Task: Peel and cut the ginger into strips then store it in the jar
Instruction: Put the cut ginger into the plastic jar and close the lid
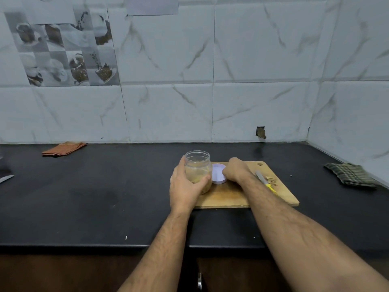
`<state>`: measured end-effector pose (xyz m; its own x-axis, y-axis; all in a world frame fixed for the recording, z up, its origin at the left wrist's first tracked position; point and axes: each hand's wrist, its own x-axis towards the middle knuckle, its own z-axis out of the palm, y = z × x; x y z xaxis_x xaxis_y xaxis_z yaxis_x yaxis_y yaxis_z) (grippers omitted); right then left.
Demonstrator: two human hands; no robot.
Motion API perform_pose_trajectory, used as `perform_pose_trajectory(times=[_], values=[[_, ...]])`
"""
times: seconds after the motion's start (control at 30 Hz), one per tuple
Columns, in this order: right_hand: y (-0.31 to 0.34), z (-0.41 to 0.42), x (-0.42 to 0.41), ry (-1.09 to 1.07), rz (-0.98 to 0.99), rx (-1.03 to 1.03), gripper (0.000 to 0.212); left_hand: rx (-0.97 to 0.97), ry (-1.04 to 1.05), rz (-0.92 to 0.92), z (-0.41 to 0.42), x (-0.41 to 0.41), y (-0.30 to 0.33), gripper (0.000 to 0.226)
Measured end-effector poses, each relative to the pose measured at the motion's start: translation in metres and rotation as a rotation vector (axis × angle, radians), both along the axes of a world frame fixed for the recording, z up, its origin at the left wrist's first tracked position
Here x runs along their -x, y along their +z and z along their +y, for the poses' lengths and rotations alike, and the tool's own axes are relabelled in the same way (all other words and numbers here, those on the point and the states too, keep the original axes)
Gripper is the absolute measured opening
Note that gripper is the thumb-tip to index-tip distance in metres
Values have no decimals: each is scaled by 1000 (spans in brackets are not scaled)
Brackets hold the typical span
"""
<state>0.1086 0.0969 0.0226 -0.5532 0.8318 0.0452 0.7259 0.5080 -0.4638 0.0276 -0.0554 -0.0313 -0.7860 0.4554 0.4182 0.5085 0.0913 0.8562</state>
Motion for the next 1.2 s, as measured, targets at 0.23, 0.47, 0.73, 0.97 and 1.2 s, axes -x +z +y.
perform_pose_trajectory(times=[0.23, 0.47, 0.73, 0.97, 1.2], values=[[39, -2, -2, 25, 395, -116, 27, 1, 1, -8, 1, 4, -4, 100], [78, -46, -5, 446, 403, -240, 23, -11, -6, -53, -1, 7, -3, 108], [76, -68, -9, 658, 53, -324, 35, 15, -14, -44, -4, 2, -1, 104], [85, -71, 3, 641, -5, -212, 49, 9, -14, -43, -5, 2, -1, 101], [102, -69, 18, 627, -197, -162, 60, 14, -7, -43, -4, 2, 0, 103]])
